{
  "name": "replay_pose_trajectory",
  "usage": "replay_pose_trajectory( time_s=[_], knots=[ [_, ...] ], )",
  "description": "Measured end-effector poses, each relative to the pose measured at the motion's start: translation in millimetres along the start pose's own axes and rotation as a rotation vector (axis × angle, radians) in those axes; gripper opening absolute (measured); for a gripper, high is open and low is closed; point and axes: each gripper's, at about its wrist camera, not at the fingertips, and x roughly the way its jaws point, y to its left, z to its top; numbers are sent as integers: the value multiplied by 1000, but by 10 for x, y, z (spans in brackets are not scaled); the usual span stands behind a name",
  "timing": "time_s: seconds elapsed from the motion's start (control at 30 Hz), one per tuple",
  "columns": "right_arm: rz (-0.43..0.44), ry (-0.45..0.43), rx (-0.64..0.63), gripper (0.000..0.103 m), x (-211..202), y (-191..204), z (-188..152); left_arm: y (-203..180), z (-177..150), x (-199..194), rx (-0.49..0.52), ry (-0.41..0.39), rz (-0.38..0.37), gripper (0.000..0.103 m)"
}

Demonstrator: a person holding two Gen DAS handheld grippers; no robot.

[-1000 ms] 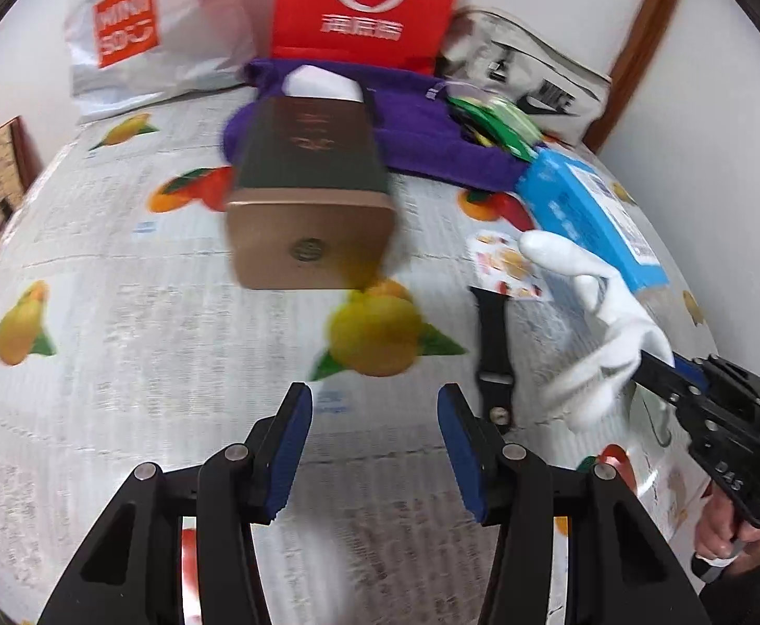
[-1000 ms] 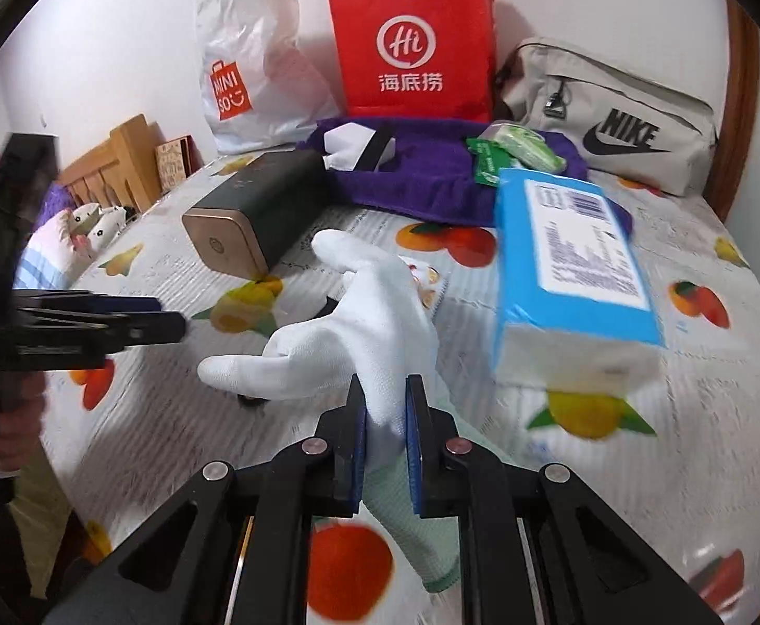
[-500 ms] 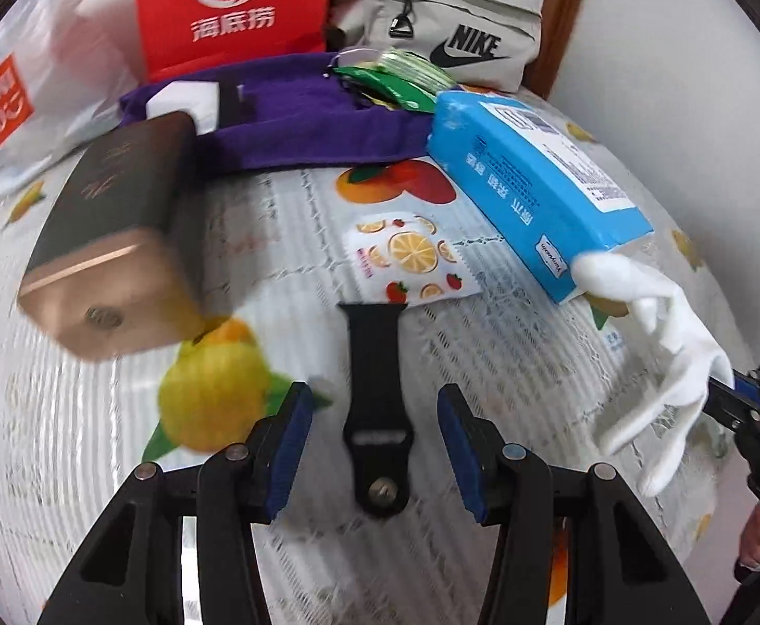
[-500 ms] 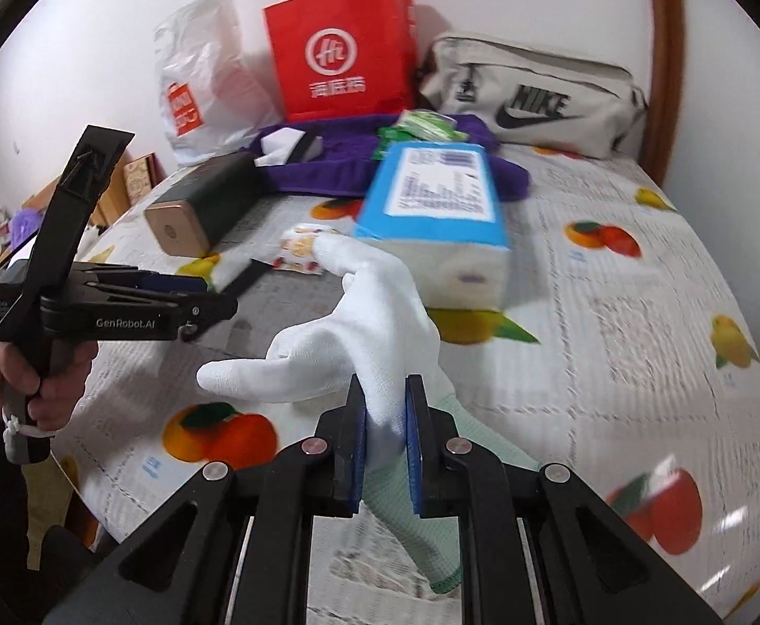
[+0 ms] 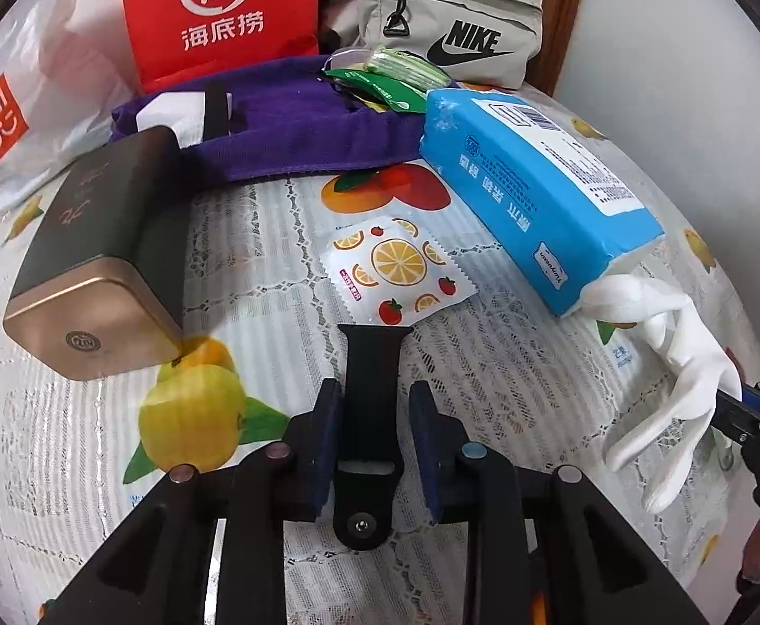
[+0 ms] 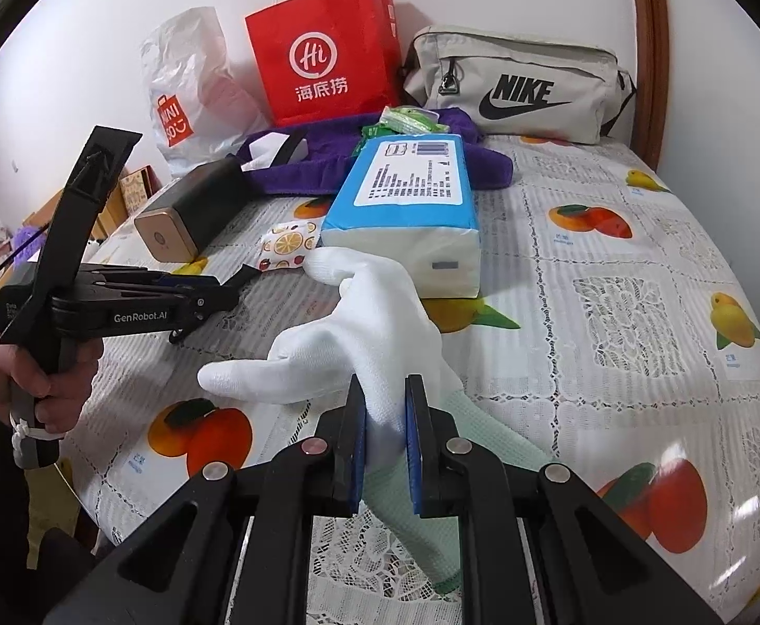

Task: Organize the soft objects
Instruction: 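Carry the strap piece with the left gripper while the right carries the glove toward the towel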

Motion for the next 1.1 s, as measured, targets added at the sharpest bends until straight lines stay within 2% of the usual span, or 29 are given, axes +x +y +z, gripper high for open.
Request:
replay_pose_trajectory(
  time_s=[0.1,0.23,0.53,0.8,1.1],
  knots=[
    [3,3,1,13,3,-2,-5,-31,6,10,22,-13,8,21],
    [2,-10,1,13,-50,11,1,21,25,-10,-5,-14,-12,20],
    [-22,-32,-8,13,-226,56,57,-34,-42,-375,-4,-68,-14,20],
    [-31,-70,-18,13,-402,87,214,165,-47,-657,-78,-111,-13,20],
    [-60,-94,-61,13,-473,87,509,371,56,-895,-134,-157,21,20]
  ],
)
